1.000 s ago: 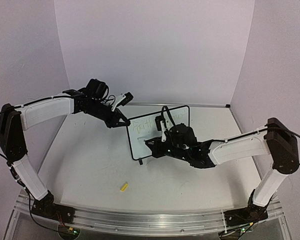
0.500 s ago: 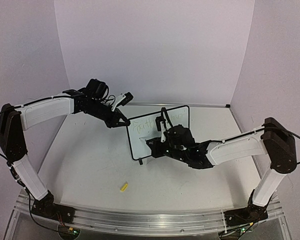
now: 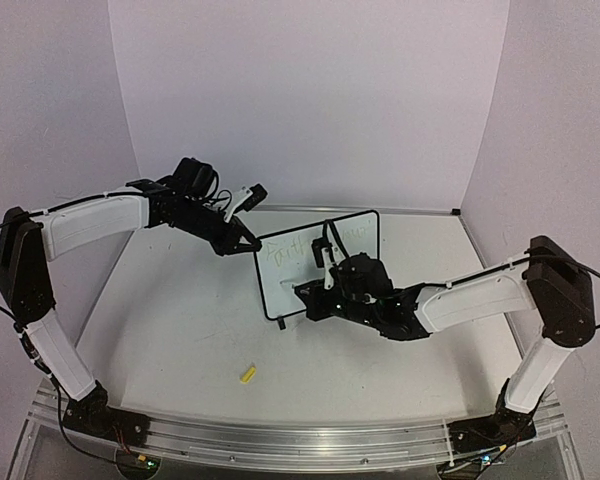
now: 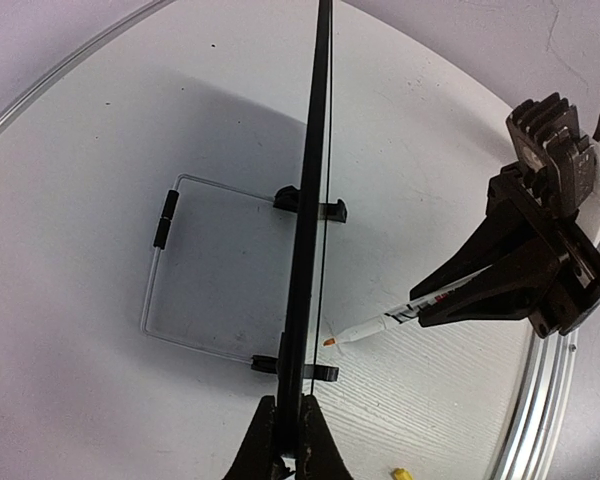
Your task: Write a sentence on the whiteboard
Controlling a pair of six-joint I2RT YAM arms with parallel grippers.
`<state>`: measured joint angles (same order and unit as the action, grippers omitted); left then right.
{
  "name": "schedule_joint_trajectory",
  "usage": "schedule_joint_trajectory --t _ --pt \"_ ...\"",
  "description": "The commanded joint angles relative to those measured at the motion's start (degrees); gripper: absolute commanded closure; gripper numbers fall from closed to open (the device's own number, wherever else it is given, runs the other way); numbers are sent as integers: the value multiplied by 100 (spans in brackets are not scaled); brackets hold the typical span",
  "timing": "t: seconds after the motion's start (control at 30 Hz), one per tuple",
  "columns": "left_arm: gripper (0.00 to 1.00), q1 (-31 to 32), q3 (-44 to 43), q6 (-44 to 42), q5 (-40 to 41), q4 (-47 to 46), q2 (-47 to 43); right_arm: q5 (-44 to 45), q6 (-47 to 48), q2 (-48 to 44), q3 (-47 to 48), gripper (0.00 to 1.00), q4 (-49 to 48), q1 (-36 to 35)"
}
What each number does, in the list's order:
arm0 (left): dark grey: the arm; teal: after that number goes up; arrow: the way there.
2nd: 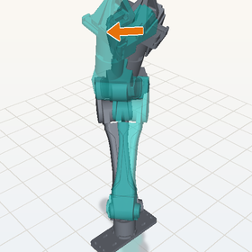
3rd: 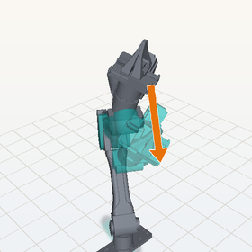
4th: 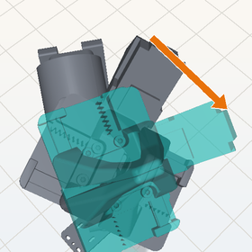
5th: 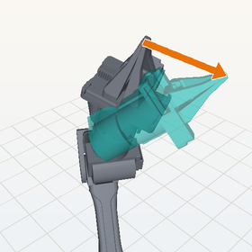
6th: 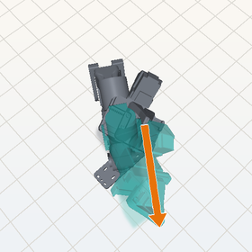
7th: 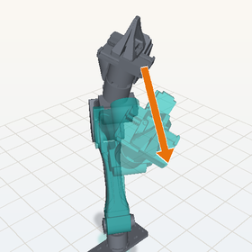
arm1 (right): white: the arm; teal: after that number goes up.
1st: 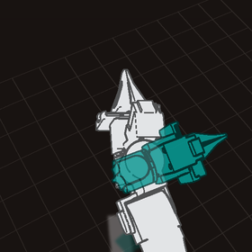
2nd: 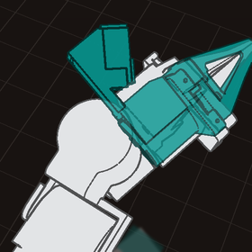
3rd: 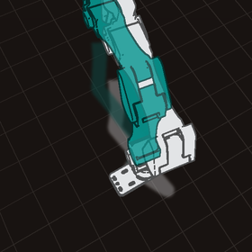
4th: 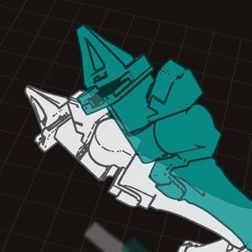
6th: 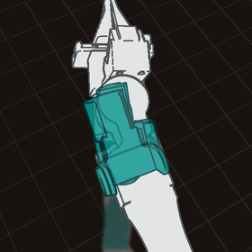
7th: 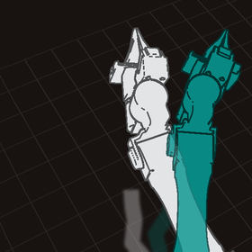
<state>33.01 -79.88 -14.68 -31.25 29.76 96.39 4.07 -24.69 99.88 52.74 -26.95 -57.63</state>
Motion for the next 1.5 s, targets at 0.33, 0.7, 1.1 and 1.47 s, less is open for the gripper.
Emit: schedule_joint_trajectory --t 0.33,0.7,1.1,1.47 --pt "100 65 217 -23 649 626 262 -160 63 256 326 100 -103 -5" --pt "100 65 218 -23 656 633 247 356 -93 245 334 100 61 -4" --pt "100 65 218 -21 640 619 256 663 42 -83 324 100 49 0" --pt "100 65 218 -16 634 619 278 616 54 8 333 100 72 0"
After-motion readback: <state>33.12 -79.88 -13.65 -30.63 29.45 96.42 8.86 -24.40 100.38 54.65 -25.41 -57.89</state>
